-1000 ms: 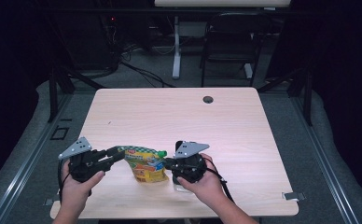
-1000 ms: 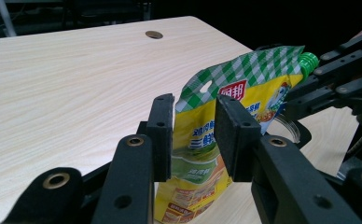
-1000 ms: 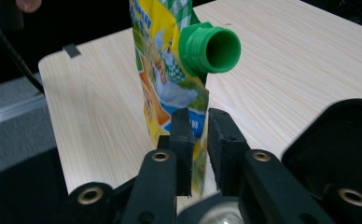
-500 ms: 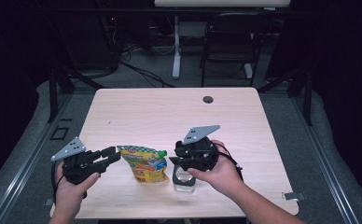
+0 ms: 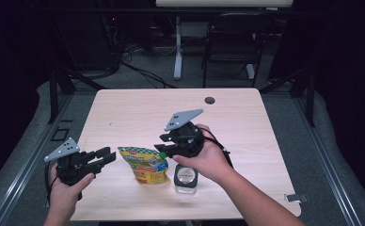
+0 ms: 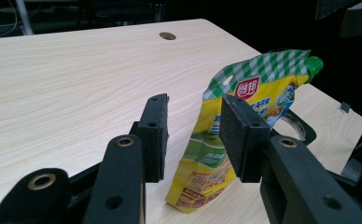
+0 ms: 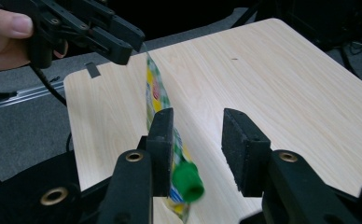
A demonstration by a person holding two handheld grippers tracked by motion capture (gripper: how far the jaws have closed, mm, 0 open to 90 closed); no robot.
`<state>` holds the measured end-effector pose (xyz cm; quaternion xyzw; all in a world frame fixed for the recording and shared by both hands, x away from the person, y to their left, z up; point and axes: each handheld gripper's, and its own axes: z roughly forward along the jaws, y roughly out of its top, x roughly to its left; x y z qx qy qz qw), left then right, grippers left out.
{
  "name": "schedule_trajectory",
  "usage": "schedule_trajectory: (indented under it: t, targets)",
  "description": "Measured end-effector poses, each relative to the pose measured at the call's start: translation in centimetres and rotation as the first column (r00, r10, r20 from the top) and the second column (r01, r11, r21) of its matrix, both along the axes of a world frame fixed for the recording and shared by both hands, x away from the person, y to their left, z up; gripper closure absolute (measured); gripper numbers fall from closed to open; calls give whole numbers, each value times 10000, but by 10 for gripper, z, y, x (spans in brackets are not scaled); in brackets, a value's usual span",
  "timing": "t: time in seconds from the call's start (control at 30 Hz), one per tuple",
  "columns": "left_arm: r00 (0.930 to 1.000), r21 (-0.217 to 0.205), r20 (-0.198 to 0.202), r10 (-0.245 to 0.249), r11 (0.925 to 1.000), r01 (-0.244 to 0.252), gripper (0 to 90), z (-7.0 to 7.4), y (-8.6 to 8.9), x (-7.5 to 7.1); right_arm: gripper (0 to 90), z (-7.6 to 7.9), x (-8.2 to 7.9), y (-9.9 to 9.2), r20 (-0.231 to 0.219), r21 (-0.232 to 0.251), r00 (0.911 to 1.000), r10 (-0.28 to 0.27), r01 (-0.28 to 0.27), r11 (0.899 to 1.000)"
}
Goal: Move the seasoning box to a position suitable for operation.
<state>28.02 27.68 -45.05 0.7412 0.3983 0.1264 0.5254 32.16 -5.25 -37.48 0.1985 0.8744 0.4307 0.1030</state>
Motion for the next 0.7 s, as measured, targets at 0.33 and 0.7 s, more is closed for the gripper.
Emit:
schedule_trajectory:
  t: [0.33,0.7]
  targets:
    - [9997,-125,34,230,9997,-230,626,4,12,1,665,0,5,38,-181,-121,9973,713,-715,9974]
    - [9996,15,-133,234,9997,-234,626,0,12,4,676,-8,7,64,-240,-868,9940,1066,-1083,9903]
